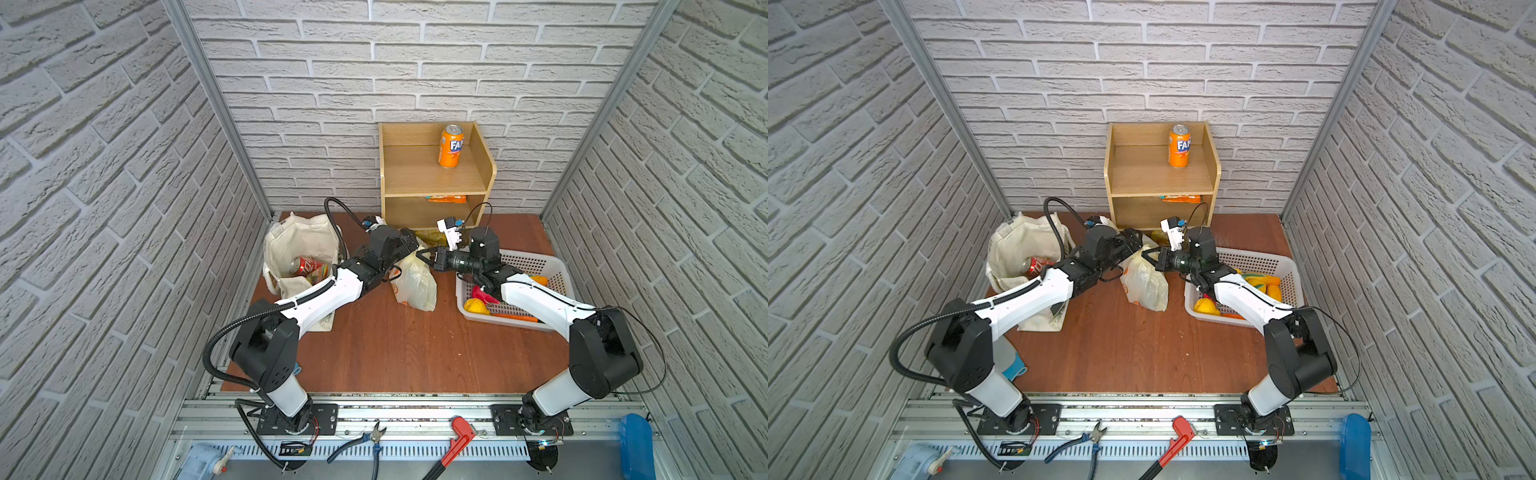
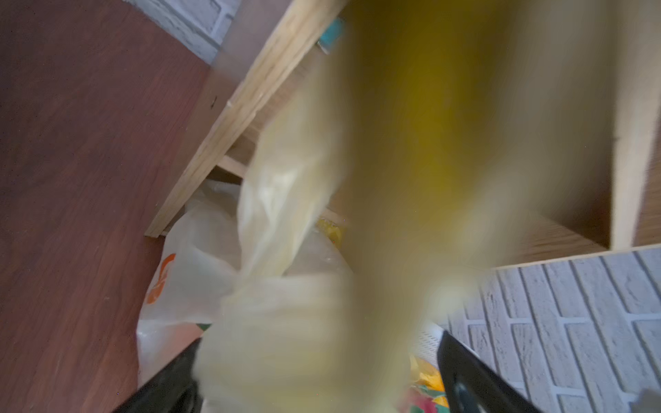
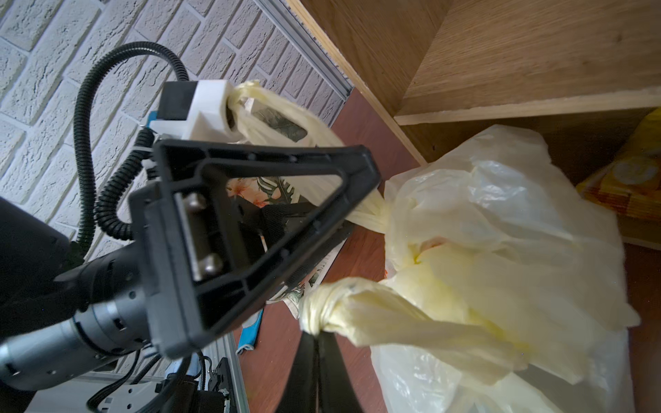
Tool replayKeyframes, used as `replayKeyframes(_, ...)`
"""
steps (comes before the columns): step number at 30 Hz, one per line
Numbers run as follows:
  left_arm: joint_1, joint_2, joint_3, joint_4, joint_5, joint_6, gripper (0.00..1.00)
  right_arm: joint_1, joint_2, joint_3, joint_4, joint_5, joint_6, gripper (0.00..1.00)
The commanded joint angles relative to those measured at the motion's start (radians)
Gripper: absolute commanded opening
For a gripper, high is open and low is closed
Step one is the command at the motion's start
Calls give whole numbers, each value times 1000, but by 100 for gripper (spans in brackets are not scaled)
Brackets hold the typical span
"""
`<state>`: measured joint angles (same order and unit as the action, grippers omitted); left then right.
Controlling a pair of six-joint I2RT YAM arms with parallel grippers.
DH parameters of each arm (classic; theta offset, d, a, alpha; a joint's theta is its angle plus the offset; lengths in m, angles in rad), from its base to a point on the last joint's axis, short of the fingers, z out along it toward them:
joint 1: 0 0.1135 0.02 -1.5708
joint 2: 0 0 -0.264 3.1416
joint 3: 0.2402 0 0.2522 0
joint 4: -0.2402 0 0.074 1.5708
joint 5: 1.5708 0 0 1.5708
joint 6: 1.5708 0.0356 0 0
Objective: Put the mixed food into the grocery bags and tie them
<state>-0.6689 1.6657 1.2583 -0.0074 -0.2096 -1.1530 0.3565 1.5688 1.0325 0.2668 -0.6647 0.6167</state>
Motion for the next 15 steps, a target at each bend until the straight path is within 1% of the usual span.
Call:
replayKeyframes(1, -9, 42, 58, -113, -38, -38, 98, -6, -8, -17, 80, -29, -13, 5)
replayKeyframes(7, -17, 122, 137, -202, -40, -38, 98, -6, -1, -30, 109, -45, -13, 6)
replayKeyframes(11, -18, 164, 166, -217, -15, -26, 98, -6, 2, -34, 122, -61, -14, 6)
replayKeyframes(12, -20, 170, 168, -215, -13, -21, 95, -5, 3, -34, 123, -65, -17, 6)
replayKeyframes(15, -20, 182, 159, -190, -2, -14, 81, -5, 5, -38, 138, -80, -21, 6)
